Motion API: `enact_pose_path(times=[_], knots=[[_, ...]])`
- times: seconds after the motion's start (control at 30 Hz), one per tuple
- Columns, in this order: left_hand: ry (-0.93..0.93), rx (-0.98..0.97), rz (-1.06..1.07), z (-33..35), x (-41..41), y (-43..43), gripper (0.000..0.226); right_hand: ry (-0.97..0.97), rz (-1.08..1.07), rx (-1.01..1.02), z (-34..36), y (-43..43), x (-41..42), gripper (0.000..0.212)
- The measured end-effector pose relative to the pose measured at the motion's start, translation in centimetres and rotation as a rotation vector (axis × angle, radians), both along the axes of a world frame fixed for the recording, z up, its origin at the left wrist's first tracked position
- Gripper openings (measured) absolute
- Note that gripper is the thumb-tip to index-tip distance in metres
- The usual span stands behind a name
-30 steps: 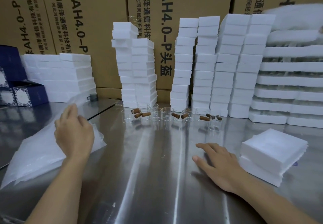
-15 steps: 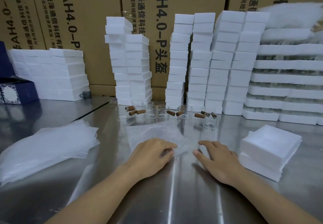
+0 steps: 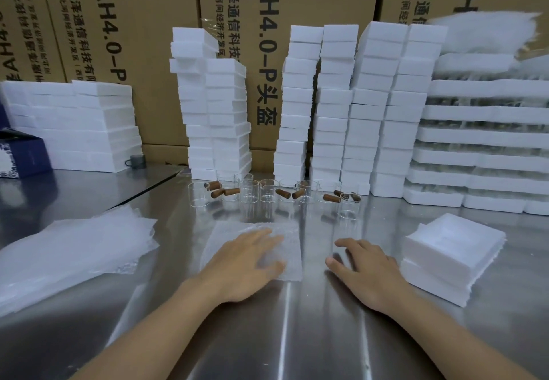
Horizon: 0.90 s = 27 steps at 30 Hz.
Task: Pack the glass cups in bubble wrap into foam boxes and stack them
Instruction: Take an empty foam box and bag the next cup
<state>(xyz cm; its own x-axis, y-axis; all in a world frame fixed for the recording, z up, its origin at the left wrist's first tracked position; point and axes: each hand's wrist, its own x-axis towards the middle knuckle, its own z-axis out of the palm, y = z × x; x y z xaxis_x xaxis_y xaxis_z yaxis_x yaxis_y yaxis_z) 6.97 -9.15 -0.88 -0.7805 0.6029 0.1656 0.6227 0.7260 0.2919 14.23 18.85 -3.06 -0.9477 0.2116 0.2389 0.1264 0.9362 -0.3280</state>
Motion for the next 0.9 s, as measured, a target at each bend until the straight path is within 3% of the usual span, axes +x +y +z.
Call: enact_pose_path(times=[0.07, 0.23, 0.63, 0.9], knots=[[-0.069, -0.130, -0.021, -0.7, -0.3, 0.1, 0.070, 0.019, -0.033, 0.012, 0.1, 0.4, -0.6, 0.054], [-0.061, -0.137, -0.029, -1.0, -0.8, 0.9, 0.071, 0.062, -0.073, 0.091, 0.8, 1.1, -3.2, 0.052], [0.071, 0.065, 0.020, -0.6, 0.2, 1.8, 0.078, 0.174, -0.194, -0.074, 1.3, 3.8, -9.7, 0.076], [0.095, 0.168, 0.005, -0.3, 1.0, 2.3, 0.063, 0.258, -0.237, -0.096, 0.8, 4.5, -10.4, 0.045]])
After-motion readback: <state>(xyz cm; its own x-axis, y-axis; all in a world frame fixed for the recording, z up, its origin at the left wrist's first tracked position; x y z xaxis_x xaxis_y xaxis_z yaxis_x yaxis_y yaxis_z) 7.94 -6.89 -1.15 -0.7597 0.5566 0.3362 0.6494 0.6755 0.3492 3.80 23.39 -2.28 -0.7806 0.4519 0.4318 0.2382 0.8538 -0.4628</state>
